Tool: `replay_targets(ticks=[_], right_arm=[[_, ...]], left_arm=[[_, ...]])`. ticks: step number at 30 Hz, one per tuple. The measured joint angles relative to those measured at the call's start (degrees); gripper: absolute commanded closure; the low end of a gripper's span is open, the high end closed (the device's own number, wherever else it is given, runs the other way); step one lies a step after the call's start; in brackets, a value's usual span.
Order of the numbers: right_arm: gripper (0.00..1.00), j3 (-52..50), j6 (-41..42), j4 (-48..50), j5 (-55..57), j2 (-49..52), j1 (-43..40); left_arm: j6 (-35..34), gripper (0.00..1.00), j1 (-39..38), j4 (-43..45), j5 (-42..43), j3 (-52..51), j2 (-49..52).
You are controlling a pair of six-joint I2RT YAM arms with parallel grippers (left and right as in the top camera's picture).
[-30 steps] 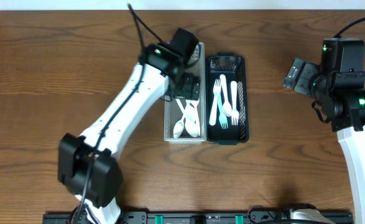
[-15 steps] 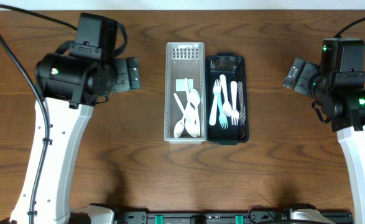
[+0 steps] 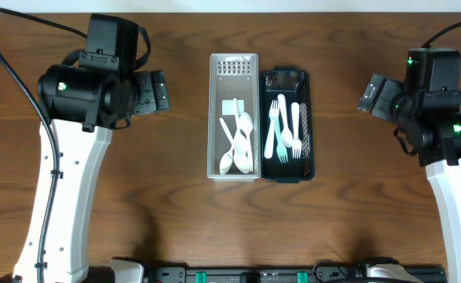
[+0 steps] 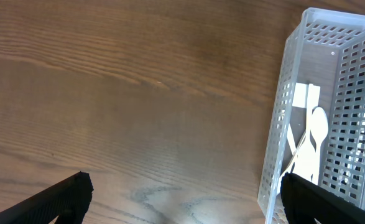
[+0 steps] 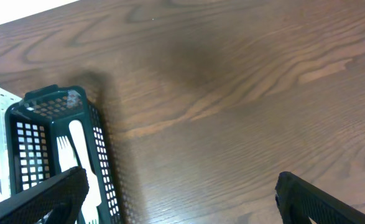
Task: Pack container
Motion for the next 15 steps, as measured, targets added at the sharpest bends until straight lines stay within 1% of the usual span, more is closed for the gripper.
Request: replay_targets(ticks=[9,15], right_arm=[[0.01,0.0,0.0,-0.1,0.0,0.0,0.0],[0.01,-0.9,0.0,-4.5,-0.2,-0.4,0.0]], left_arm=[[0.1,0.02,0.0,0.0,0.0,0.0,0.0],[0.1,0.02,0.0,0.0,0.0,0.0,0.0]])
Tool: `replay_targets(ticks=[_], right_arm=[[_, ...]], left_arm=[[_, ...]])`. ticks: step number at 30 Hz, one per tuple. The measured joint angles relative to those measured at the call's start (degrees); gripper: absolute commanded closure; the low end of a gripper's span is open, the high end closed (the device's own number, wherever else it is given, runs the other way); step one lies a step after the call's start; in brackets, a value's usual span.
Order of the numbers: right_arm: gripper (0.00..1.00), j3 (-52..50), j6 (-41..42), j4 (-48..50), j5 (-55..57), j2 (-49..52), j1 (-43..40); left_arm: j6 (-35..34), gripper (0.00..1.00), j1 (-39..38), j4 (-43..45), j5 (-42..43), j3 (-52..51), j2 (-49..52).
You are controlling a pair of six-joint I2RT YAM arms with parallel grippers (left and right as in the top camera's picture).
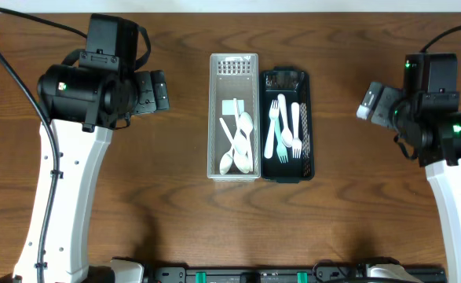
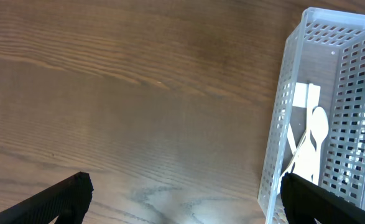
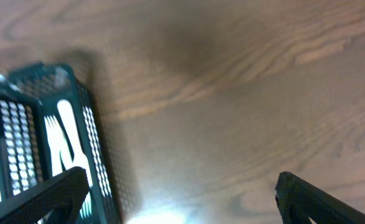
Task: Pack container
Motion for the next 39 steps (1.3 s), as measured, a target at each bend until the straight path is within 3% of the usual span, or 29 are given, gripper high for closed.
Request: replay_targets(ticks=[5,11,19,26,39], right_arm=[[0.01,-8.0,0.0,10.2,-1.7,-7.1,0.0],[0.01,-25.0,0.0,28.0,-3.4,-28.5,0.0],[0.01,-44.1,-1.1,29.4,-3.6,-56.8,0.0],[0.01,-54.8,-1.3,28.6,-4.4,-66.3,0.0],[0.01,-69.6,-1.3,38.0,-8.1,-68.1,0.0]], left_arm=[[0.0,0.02,0.0,0.0,0.0,0.0,0.0],[0.0,0.02,0.0,0.0,0.0,0.0,0.0],[0.0,0.02,0.0,0.0,0.0,0.0,0.0],[0.0,0.02,0.0,0.0,0.0,0.0,0.0],[0.0,0.02,0.0,0.0,0.0,0.0,0.0]])
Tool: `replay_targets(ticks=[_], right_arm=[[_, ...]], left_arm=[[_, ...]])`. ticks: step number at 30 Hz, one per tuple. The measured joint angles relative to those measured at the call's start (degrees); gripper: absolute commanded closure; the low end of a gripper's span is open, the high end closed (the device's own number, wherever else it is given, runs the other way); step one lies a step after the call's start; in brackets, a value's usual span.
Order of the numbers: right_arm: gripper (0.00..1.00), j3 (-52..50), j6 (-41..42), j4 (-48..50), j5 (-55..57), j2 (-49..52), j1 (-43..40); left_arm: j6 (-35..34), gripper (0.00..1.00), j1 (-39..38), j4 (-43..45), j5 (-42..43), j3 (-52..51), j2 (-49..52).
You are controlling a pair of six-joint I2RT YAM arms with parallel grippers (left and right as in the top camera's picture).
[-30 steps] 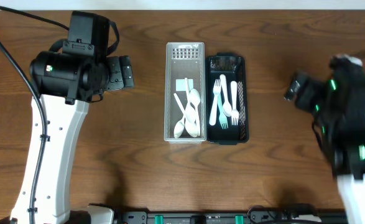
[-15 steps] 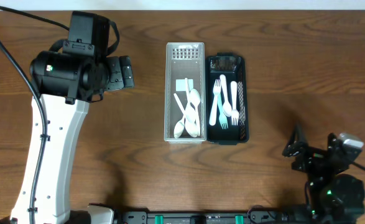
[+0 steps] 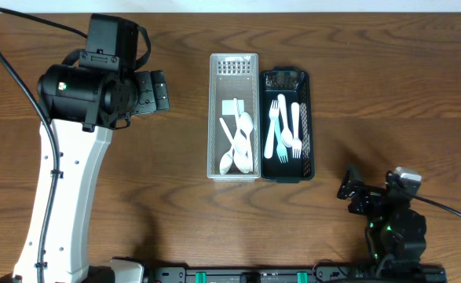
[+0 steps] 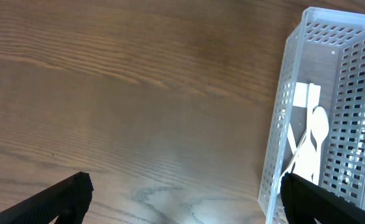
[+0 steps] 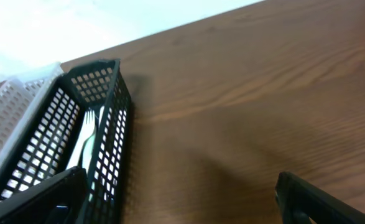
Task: Pack container
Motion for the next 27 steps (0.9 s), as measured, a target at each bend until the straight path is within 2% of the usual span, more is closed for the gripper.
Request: replay_targets(ticks=[9,27], right_arm=[[0.01,-5.1,0.0,5.6,-0.9,0.0,0.0],[0.01,-5.1,0.0,5.8,-1.0,0.0,0.0]], left_arm=[[0.0,0.02,0.0,0.0,0.0,0.0,0.0],[0.0,0.02,0.0,0.0,0.0,0.0,0.0]])
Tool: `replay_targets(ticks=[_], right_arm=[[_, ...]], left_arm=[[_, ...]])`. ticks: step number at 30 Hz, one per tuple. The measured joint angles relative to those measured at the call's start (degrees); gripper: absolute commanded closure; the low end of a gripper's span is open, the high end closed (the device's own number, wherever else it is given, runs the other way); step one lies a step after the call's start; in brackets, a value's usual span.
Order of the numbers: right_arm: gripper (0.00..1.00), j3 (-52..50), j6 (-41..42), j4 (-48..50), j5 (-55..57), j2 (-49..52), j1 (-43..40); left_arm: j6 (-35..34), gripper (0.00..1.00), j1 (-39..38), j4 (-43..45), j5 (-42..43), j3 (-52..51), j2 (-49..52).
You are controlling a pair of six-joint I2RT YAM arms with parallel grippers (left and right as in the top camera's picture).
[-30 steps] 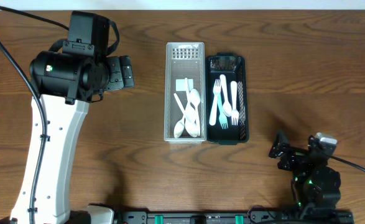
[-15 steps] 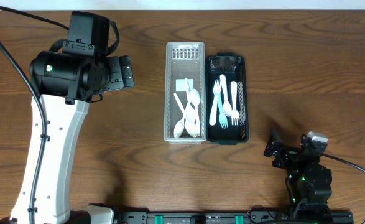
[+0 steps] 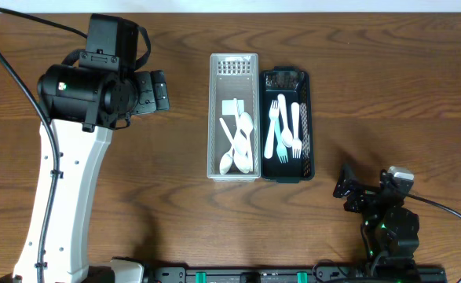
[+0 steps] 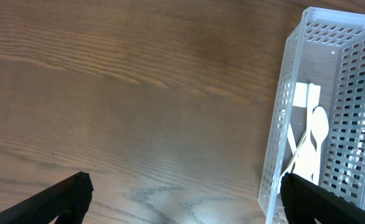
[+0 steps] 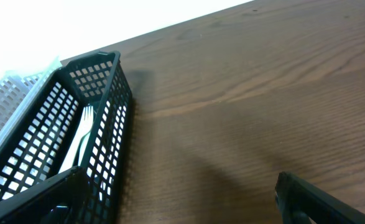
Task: Pack container
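A white perforated basket [image 3: 233, 71] in mid-table holds white spoons [image 3: 240, 145]. Touching its right side, a black basket [image 3: 285, 80] holds white forks [image 3: 283, 134]. My left gripper [image 3: 161, 92] hovers open over bare wood left of the white basket [image 4: 331, 112], with nothing between its fingers [image 4: 64, 199]. My right gripper [image 3: 348, 189] sits low near the table's front edge, right of the black basket [image 5: 64, 149], open and empty; its fingertips [image 5: 319, 196] frame bare wood.
The dark wooden table [image 3: 387, 94] stretches to both sides of the baskets. Its far edge [image 5: 188, 18] meets a white background. The folded right arm [image 3: 389, 228] rests at the front right edge.
The right arm has settled slightly lower and closer at the front edge; its view of the black basket shifted a little. The left arm and both baskets have not moved.
The right gripper was first raised at the table's right side, open over bare wood near the black basket. Then it lay folded down at the front right edge, where it stays now. The left arm kept still and open throughout.
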Motion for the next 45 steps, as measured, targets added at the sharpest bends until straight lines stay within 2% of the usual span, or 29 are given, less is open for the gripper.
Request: replay_targets(ticks=[17,19,22,29,37,45], right_arm=[[0.01,0.0,0.0,0.0,0.0,0.0,0.0],[0.01,0.0,0.0,0.0,0.0,0.0,0.0],[0.01,0.0,0.0,0.0,0.0,0.0,0.0],[0.01,-0.1,0.0,0.0,-0.1,0.0,0.0],[0.01,-0.1,0.0,0.1,-0.2,0.0,0.0],[0.01,-0.1,0.0,0.2,-0.2,0.0,0.0]], left_arm=[[0.0,0.02,-0.2,0.0,0.0,0.0,-0.1],[0.0,0.02,-0.4,1.0,-0.2,-0.3,-0.6],[0.1,0.02,-0.5,7.7,-2.1,-3.8,-4.8],[0.2,0.02,2.5,26.6,-4.6,-19.3,-26.2],[0.2,0.02,5.7,34.8,-5.4,-44.7,-45.2],[-0.1,0.02,6.4,50.6,-5.6,-71.7,-61.4]])
